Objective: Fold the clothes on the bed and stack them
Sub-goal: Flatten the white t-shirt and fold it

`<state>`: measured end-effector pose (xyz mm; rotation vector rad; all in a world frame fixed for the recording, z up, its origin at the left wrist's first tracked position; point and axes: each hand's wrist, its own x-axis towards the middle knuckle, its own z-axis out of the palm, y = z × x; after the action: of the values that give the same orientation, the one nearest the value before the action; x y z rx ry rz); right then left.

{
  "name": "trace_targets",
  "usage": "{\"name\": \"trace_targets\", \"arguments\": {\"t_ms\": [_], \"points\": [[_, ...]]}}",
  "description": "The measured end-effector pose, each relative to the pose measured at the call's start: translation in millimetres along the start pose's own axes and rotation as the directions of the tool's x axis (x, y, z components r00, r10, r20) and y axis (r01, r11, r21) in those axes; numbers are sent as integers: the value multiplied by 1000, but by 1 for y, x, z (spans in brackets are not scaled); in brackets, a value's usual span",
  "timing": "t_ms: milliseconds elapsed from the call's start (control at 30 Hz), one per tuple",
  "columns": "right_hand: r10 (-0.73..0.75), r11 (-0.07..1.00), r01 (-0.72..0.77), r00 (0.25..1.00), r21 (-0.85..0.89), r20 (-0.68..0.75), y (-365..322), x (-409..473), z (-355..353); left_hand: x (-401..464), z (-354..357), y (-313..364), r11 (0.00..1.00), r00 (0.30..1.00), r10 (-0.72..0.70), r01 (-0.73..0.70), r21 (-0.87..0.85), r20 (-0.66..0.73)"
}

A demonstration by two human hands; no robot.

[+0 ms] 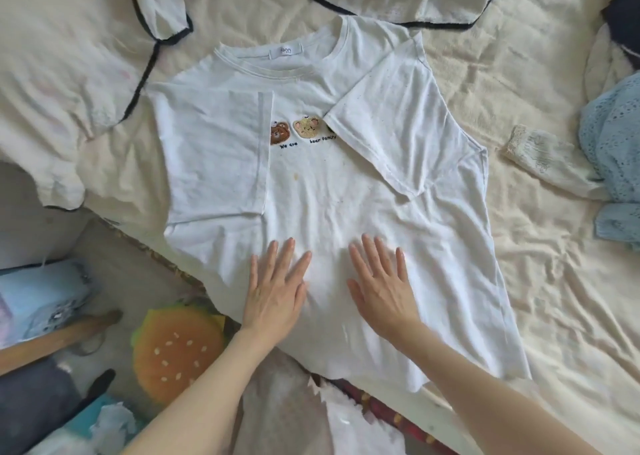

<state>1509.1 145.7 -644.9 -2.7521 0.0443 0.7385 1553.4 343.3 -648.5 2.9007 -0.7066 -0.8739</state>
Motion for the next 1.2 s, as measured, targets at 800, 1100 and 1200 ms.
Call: {"name": "trace_targets", "arguments": {"t_ms": [800, 1100, 1200], "points": [[190, 981, -187, 976, 42, -104, -91, -32, 61, -51, 59, -135, -17, 828, -342, 468, -883, 445], [196, 981, -196, 980, -11, 17, -70, -84, 67, -111, 76, -114, -66, 848, -333, 415, -907, 412], [234, 972, -233, 969, -16, 81, -58, -111, 70, -127, 71, -117, 33, 848, -428, 359, -933, 312]]}}
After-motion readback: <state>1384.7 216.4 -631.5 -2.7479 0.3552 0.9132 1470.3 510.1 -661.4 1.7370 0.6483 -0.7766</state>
